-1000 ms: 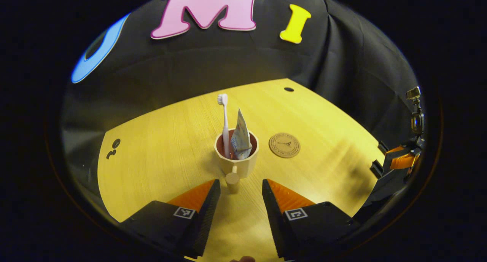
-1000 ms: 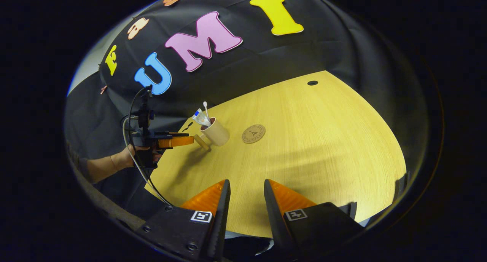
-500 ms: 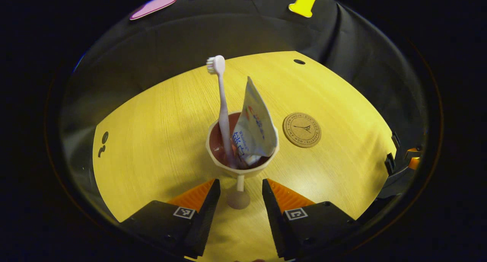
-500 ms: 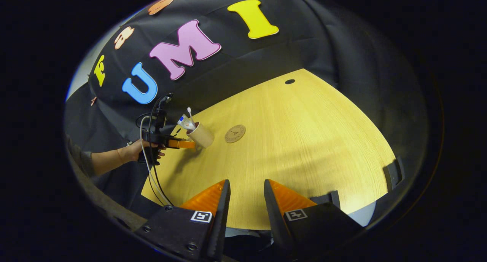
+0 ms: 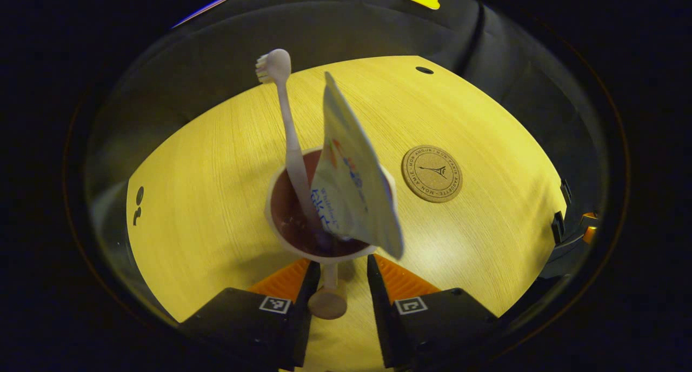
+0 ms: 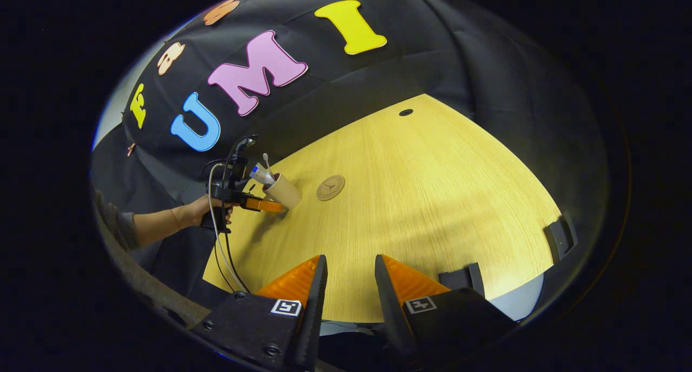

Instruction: Put the toothbrush and toothpaste on the desktop into the cup, then pick up the cup and place it on the coaster on the desktop.

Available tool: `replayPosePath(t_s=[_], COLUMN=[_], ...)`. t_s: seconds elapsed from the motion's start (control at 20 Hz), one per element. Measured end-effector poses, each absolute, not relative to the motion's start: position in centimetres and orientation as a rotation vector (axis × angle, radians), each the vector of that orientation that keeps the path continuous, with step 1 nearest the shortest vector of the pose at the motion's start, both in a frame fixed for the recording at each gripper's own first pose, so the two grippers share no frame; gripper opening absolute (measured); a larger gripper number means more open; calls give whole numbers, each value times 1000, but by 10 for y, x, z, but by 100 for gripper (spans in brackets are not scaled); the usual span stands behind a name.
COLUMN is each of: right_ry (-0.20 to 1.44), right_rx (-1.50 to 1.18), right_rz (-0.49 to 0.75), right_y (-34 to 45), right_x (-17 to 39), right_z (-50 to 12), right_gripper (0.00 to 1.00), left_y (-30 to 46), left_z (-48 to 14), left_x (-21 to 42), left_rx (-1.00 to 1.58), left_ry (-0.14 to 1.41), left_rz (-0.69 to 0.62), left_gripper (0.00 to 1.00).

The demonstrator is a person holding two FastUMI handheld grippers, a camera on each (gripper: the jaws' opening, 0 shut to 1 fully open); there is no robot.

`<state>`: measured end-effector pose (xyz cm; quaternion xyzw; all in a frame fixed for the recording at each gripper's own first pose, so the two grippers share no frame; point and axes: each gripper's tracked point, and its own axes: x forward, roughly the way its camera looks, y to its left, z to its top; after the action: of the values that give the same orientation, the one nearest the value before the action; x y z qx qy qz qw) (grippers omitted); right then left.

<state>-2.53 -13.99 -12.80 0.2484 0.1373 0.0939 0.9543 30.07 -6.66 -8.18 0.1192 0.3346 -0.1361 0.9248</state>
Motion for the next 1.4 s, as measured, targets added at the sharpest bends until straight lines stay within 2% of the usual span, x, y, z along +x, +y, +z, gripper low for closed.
replayPosePath(t_s=[0.05,0.1,0.25,0.3,0.35,0.4,0.45,0.55,1.2,1.25,1.4], right_ry=[281,282,283,283,284,284,283,281,260,261,259], right_rx=[506,507,512,511,509,510,513,520,557,561,570], right_rz=[193,196,198,199,198,197,194,188,151,145,135], right_y=[-138,-137,-136,-136,-137,-139,-141,-144,-174,-177,-184], right_x=[-25,-25,-25,-26,-28,-29,-29,-29,-40,-42,-45], right_z=[-128,-128,-129,-129,-130,-130,-130,-131,-135,-136,-137], right_gripper=[54,54,54,54,54,54,54,54,54,54,54], left_y=[-64,-66,-65,-66,-66,-67,-70,-79,-192,-197,-207], left_z=[-82,-84,-87,-84,-83,-82,-83,-80,-51,-51,-52], left_x=[301,301,297,298,298,298,296,292,305,306,312], left_rx=[234,214,206,204,204,202,195,198,291,295,313], left_ry=[694,705,713,703,690,686,687,678,639,638,637], left_rz=[-267,-267,-260,-259,-256,-256,-262,-285,-403,-406,-404], left_gripper=[49,33,30,34,27,30,25,24,23,19,19])
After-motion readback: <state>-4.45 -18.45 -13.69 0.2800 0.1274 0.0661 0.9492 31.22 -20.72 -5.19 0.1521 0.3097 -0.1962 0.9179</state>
